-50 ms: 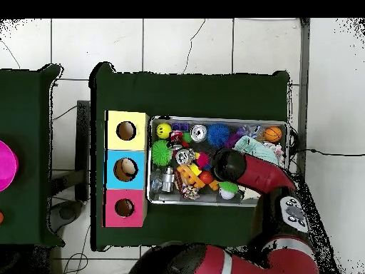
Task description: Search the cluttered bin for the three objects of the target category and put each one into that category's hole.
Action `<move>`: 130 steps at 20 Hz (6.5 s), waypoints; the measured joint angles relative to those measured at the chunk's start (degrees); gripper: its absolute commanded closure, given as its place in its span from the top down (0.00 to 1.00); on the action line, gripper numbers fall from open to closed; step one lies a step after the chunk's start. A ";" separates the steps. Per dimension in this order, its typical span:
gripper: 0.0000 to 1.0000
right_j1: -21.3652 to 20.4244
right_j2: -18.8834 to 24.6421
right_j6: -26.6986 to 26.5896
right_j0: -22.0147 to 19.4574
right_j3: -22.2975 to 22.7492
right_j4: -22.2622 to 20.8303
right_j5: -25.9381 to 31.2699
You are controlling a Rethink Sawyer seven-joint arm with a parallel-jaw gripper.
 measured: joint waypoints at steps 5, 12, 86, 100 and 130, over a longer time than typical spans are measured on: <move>0.00 -1.70 1.47 0.00 -1.97 1.66 -2.36 -0.77; 0.00 -0.81 4.01 0.00 -2.94 1.59 -5.05 -2.46; 1.00 -2.45 4.80 0.00 2.54 -4.27 -6.59 9.29; 1.00 2.36 4.83 0.00 5.29 -5.17 -5.50 7.91; 1.00 2.18 8.23 0.00 -1.95 -6.06 -5.45 7.91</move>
